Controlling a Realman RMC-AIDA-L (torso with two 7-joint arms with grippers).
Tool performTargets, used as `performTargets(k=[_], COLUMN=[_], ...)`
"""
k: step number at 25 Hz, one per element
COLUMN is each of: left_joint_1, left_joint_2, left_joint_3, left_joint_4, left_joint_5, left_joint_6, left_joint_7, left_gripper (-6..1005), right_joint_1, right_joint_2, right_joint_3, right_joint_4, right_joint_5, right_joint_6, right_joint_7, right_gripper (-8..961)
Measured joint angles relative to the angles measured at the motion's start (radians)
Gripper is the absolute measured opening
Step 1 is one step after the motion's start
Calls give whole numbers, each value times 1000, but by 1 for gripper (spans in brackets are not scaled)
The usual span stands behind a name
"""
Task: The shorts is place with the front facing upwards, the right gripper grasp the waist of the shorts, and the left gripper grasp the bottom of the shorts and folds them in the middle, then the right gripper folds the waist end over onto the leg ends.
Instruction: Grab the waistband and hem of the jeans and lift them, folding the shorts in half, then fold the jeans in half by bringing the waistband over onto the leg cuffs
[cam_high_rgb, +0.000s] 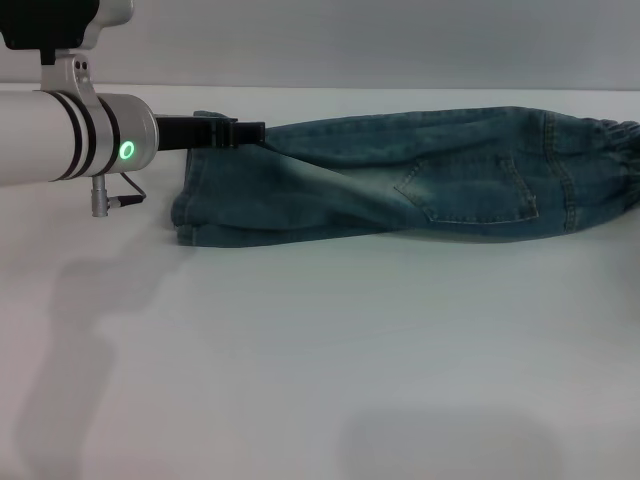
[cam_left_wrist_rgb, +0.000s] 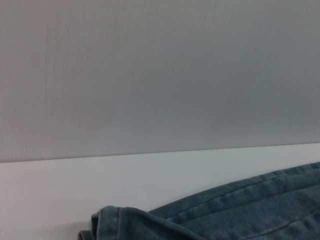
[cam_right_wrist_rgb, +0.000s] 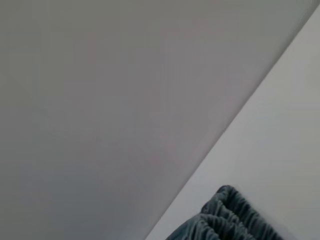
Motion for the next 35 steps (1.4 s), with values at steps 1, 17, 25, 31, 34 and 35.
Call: performTargets(k=[1, 17, 25, 31, 34, 35], left_joint_1=[0, 5, 10, 15, 16, 16], left_joint_2=[0, 0, -2, -3, -3, -3], left_joint_3=[0, -3, -3, -2, 1, 1], left_joint_4=[0, -11, -11, -11, -11, -11], left_joint_5=[0, 0, 0, -2, -4, -4], left_joint_6=[0, 0, 0, 1, 6, 6], left_joint_7=[0, 4, 5, 5, 5, 5], left_gripper=[827, 827, 827, 827, 827, 827], right_joint_1=[2, -36, -55, -55, -58, -58], right_joint_2=[0, 9, 23, 24, 24, 24], right_joint_3=[0, 4, 1, 1, 1, 1], right_joint_4=[0, -75, -133, -130, -140, -147], right_joint_5=[-2, -79, -79, -79, -79, -79], right_joint_6=[0, -3, 7, 14, 24, 30], right_joint_7=[2, 109, 109, 104, 103, 104], right_gripper=[681, 290, 105, 17, 0, 0])
